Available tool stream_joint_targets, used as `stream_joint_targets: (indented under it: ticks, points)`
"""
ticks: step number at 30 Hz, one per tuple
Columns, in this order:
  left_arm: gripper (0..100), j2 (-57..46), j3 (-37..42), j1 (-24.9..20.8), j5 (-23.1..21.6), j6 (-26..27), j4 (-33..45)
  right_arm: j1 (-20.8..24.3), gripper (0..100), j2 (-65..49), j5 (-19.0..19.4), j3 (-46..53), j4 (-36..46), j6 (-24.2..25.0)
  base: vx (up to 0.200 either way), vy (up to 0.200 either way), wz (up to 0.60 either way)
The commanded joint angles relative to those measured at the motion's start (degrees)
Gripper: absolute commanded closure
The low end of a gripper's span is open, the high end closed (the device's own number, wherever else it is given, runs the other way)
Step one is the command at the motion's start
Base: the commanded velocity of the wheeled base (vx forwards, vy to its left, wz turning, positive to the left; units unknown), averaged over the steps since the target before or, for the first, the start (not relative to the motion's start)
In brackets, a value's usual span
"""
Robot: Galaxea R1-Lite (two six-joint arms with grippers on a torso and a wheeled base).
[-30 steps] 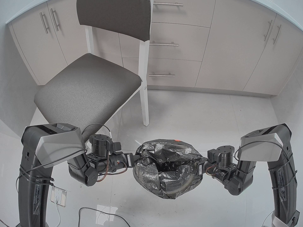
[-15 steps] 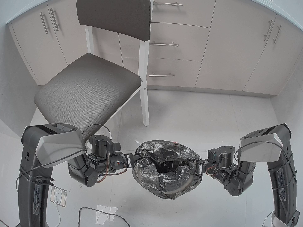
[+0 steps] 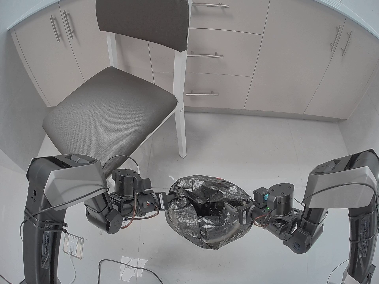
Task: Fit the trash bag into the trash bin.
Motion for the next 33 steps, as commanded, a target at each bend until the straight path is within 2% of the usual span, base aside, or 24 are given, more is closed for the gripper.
stream_joint_targets:
  ticks: [1, 2, 6, 8, 14, 16, 33]
  points:
    - [100, -0.35, 0.13, 0.00, 0.01, -0.08, 0.00, 2.31, 0, -3.47, -5.13, -4.42, 4.53, -2.35, 0.000, 0.000, 0.00]
    - [100, -0.26, 0.31, 0.00, 0.01, -0.08, -0.17, 2.31, 0, -3.64, -6.80, -7.32, 7.96, -3.85, 0.000, 0.000, 0.00]
    - [100, -0.26, 0.31, 0.00, 0.18, -0.08, -0.26, 2.31, 0, -3.82, -7.50, -14.97, 17.19, -5.69, 0.000, 0.000, 0.00]
    - [100, -0.26, 0.31, 0.00, 0.18, -0.08, -0.26, 2.22, 0, -3.91, -7.50, -18.31, 21.32, -5.96, 0.000, 0.000, 0.00]
    - [100, -0.26, 0.31, 0.00, 0.18, 0.01, -0.35, 2.31, 0, -3.29, -6.89, -35.27, 42.85, -6.84, 0.000, 0.000, 0.00]
    - [100, -0.08, 0.31, -0.09, 0.18, 0.18, -0.44, 2.66, 0, -2.59, -6.89, -37.99, 46.46, -6.84, 0.000, 0.000, 0.00]
    - [100, 0.01, 0.31, -0.09, 0.18, 0.18, -0.44, 2.75, 0, 0.05, -6.89, -39.40, 49.45, -8.24, 0.000, 0.000, 0.00]
